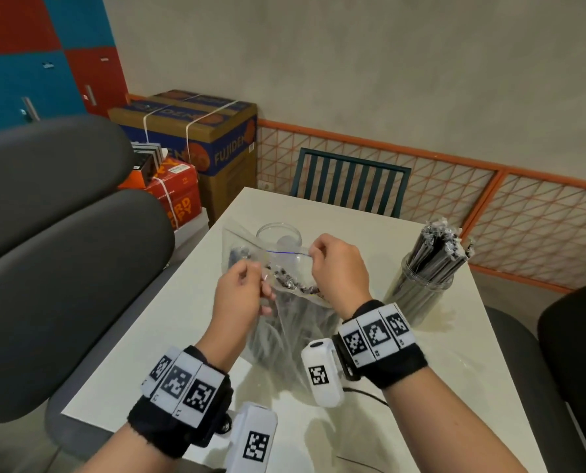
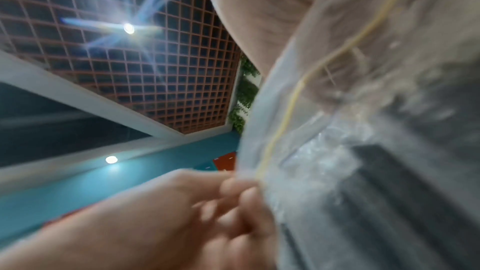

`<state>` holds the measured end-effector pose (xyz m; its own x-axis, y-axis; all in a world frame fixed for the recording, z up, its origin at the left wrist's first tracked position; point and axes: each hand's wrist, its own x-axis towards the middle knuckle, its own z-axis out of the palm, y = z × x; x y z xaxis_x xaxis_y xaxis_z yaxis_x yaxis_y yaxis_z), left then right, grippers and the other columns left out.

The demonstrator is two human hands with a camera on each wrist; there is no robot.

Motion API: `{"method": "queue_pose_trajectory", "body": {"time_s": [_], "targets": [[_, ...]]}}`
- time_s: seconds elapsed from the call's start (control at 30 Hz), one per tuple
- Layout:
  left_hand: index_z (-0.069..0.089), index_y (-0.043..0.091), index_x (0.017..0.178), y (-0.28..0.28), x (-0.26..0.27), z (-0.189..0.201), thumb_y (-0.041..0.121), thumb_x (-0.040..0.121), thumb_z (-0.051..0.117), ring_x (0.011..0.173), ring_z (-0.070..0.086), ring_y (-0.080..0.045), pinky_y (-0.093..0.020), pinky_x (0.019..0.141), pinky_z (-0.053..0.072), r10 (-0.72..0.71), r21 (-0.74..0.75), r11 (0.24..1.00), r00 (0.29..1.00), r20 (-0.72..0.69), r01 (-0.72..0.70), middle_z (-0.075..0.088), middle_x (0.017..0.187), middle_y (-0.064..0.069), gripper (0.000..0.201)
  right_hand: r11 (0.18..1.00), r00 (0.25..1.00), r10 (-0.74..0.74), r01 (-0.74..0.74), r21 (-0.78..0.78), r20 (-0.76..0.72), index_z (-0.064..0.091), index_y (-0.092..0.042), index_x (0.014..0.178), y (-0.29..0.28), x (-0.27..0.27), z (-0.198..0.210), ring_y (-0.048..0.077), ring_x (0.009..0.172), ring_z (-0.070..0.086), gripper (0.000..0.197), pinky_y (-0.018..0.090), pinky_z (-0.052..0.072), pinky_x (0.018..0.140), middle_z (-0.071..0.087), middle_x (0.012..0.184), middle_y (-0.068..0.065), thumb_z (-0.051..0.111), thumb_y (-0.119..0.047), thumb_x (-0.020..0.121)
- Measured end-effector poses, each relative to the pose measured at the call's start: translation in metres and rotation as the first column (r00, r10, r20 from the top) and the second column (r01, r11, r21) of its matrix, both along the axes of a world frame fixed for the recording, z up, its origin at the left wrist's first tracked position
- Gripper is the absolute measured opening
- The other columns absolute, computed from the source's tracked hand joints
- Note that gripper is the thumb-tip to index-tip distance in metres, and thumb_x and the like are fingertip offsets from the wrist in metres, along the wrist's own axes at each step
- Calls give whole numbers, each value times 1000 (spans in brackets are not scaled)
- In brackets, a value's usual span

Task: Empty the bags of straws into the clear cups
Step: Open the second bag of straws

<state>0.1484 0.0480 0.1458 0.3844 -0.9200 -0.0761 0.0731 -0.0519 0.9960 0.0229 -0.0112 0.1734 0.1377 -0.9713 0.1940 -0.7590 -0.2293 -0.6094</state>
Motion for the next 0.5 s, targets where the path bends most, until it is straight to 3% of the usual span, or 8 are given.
{"method": "queue_pose_trajectory", "body": {"time_s": [0.07, 0.2, 0.3, 0.5], "targets": [[48, 13, 71, 5, 7, -2, 16, 99, 39, 51, 51, -11, -20, 42, 43, -8, -3, 1000, 1000, -13, 7, 48, 54, -2, 30, 999, 998, -17, 15, -42, -54, 61, -13, 100, -1, 1, 1, 26, 98, 56, 21, 37, 43, 78, 62, 103, 6, 42, -21, 95], [54, 11, 75, 4, 9, 0, 16, 98, 41, 57, 51, -14, -22, 46, 44, -116, -36, 992, 991, 69, 118, 51, 57, -4, 27, 987, 964, 121, -143, -79, -237, 58, -29, 113, 17, 17, 3, 19, 113, 47, 23, 53, 23, 103, 58, 116, -6, 45, -33, 94], [56, 9, 72, -1, 6, 5, 16, 96, 43, 50, 49, -14, -24, 46, 41, -127, 10, 992, 985, 121, 127, 50, 53, -3, 28, 983, 963, 160, -177, -59, -216, 62, -28, 101, 22, 26, 5, 17, 107, 51, 18, 54, 18, 106, 64, 105, -7, 46, -34, 95], [48, 13, 71, -18, 23, 12, 32, 95, 45, 49, 41, -15, -25, 45, 34, 31, 53, 998, 976, 215, -43, 47, 58, -2, 31, 976, 965, 182, -201, -86, -187, 62, -27, 96, 19, 32, 5, 16, 97, 57, 14, 49, 25, 101, 66, 96, -8, 49, -31, 95]]}}
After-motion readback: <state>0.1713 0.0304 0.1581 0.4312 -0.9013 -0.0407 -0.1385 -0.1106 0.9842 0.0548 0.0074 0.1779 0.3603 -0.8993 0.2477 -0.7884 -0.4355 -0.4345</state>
